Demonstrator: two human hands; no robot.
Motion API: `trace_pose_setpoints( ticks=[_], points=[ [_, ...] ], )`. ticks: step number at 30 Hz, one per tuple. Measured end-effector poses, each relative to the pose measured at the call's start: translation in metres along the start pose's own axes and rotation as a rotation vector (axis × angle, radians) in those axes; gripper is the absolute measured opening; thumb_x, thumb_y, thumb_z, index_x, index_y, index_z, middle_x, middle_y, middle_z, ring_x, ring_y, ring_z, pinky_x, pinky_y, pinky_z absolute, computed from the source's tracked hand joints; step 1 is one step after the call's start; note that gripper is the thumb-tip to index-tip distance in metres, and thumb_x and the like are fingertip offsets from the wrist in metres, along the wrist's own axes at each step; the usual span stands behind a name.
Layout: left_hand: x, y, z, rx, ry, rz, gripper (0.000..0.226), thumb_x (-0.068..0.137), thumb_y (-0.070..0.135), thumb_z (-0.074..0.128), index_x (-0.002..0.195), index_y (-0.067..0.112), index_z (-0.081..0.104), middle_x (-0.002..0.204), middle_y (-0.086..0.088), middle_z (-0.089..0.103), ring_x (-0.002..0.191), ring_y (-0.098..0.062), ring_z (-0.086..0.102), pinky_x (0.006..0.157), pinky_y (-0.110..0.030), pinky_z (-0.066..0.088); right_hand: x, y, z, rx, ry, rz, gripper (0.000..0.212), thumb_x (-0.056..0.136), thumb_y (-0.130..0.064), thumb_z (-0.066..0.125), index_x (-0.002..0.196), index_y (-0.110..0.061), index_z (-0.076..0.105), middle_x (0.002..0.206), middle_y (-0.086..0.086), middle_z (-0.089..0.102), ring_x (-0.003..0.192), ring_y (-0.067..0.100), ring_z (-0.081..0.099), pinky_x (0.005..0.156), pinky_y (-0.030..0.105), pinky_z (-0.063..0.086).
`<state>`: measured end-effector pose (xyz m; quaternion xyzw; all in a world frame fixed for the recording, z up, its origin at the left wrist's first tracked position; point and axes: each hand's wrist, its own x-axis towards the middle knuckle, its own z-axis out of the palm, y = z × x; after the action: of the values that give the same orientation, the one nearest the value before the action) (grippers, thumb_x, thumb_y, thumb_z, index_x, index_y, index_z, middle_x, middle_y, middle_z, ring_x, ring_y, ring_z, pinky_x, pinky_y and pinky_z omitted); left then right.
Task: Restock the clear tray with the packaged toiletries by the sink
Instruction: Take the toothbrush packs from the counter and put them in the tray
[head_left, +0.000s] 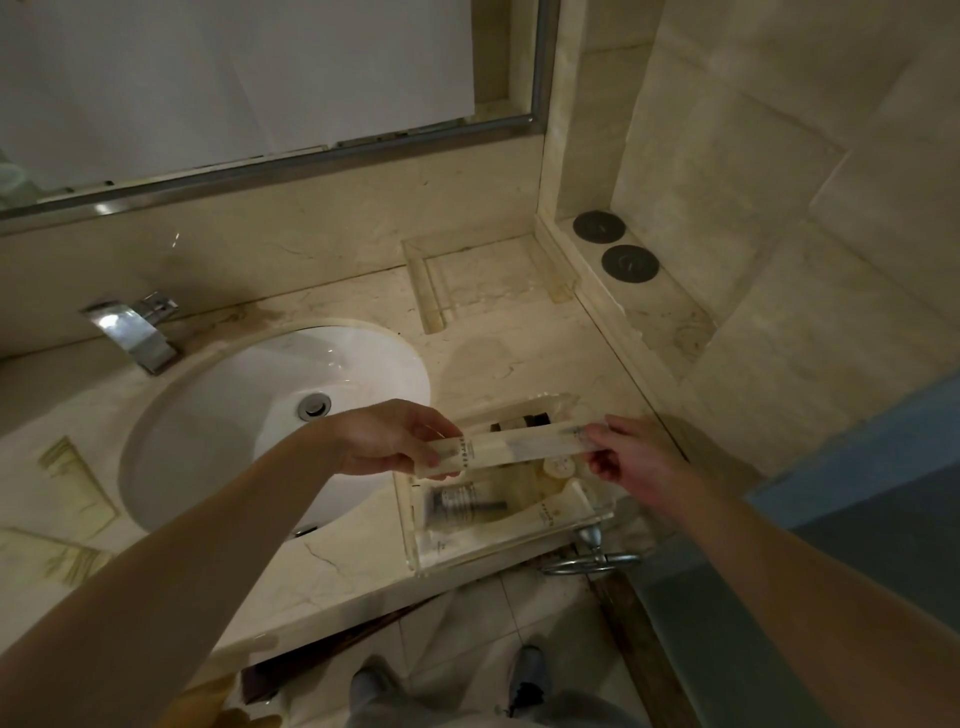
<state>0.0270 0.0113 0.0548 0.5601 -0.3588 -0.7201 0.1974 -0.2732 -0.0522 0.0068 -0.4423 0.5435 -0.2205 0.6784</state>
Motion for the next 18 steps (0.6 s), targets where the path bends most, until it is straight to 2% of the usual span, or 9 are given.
trace_pose_setpoints(
  ticks=[3,5,7,9,12,14,16,18],
  points=[
    [0.001,0.000,-0.002,-0.152,0.108,0.070,0.037,0.080,-0.018,0.056,0.111,0.001,0.061,0.109,-0.021,0.061,0.093,-0.030,0.067,0.071,-0.029,0.058,0.001,0.000,-0.002,-0.046,-0.001,-0.001,0.012,0.094,-0.010,0.055,0.097,-0.001,0.062,0.074,0.013,0.060,0.059,0.017,0.054,0.053,0.025,0.040],
    [0.002,0.005,-0.004,-0.239,0.213,0.148,0.033,0.082,-0.016,0.052,0.104,0.006,0.062,0.104,-0.019,0.059,0.090,-0.030,0.064,0.067,-0.030,0.058,0.003,-0.001,-0.001,-0.200,0.040,-0.044,0.018,0.091,-0.011,0.059,0.107,-0.003,0.062,0.091,0.010,0.062,0.073,0.017,0.057,0.059,0.024,0.043],
    [0.001,0.015,-0.006,-0.230,0.282,0.219,0.028,0.084,-0.011,0.053,0.101,0.009,0.062,0.098,-0.015,0.061,0.083,-0.025,0.060,0.062,-0.028,0.054,0.005,-0.008,0.004,-0.416,0.111,-0.149,0.029,0.088,-0.015,0.062,0.117,-0.016,0.061,0.106,0.001,0.058,0.090,0.014,0.056,0.067,0.022,0.044],
    [-0.001,0.028,-0.005,-0.192,0.308,0.260,0.025,0.082,-0.005,0.059,0.102,0.009,0.063,0.092,-0.012,0.062,0.075,-0.021,0.056,0.060,-0.027,0.045,0.002,-0.019,0.014,-0.523,0.086,-0.272,0.029,0.089,-0.022,0.062,0.118,-0.024,0.062,0.109,-0.003,0.056,0.094,0.011,0.055,0.072,0.020,0.044],
    [0.004,0.048,0.002,-0.116,0.317,0.273,0.030,0.081,0.002,0.067,0.111,0.005,0.061,0.083,-0.009,0.060,0.059,-0.012,0.055,0.057,-0.025,0.042,-0.004,-0.040,0.043,-0.551,-0.106,-0.332,0.027,0.089,-0.029,0.063,0.115,-0.024,0.064,0.107,-0.001,0.062,0.092,0.009,0.058,0.075,0.021,0.048],
    [0.009,0.059,0.012,-0.112,0.309,0.301,0.034,0.083,0.006,0.069,0.115,0.003,0.059,0.080,-0.007,0.060,0.054,-0.008,0.055,0.057,-0.025,0.043,-0.007,-0.051,0.064,-0.524,-0.194,-0.316,0.026,0.088,-0.028,0.065,0.113,-0.023,0.062,0.102,-0.001,0.065,0.087,0.011,0.062,0.071,0.024,0.051],
    [0.012,0.068,0.027,-0.132,0.306,0.358,0.027,0.085,0.013,0.068,0.110,0.006,0.059,0.079,-0.005,0.061,0.058,-0.010,0.058,0.060,-0.025,0.045,-0.009,-0.057,0.080,-0.398,-0.239,-0.282,0.017,0.088,-0.021,0.064,0.105,-0.021,0.062,0.090,-0.004,0.067,0.077,0.007,0.064,0.063,0.023,0.049],
    [0.015,0.071,0.039,-0.172,0.297,0.388,0.027,0.089,0.024,0.064,0.111,0.011,0.059,0.088,-0.004,0.064,0.072,-0.013,0.063,0.068,-0.027,0.048,-0.009,-0.059,0.087,-0.253,-0.209,-0.267,0.008,0.089,-0.012,0.062,0.092,-0.020,0.063,0.073,-0.005,0.065,0.056,0.002,0.060,0.051,0.020,0.045]
  ],
)
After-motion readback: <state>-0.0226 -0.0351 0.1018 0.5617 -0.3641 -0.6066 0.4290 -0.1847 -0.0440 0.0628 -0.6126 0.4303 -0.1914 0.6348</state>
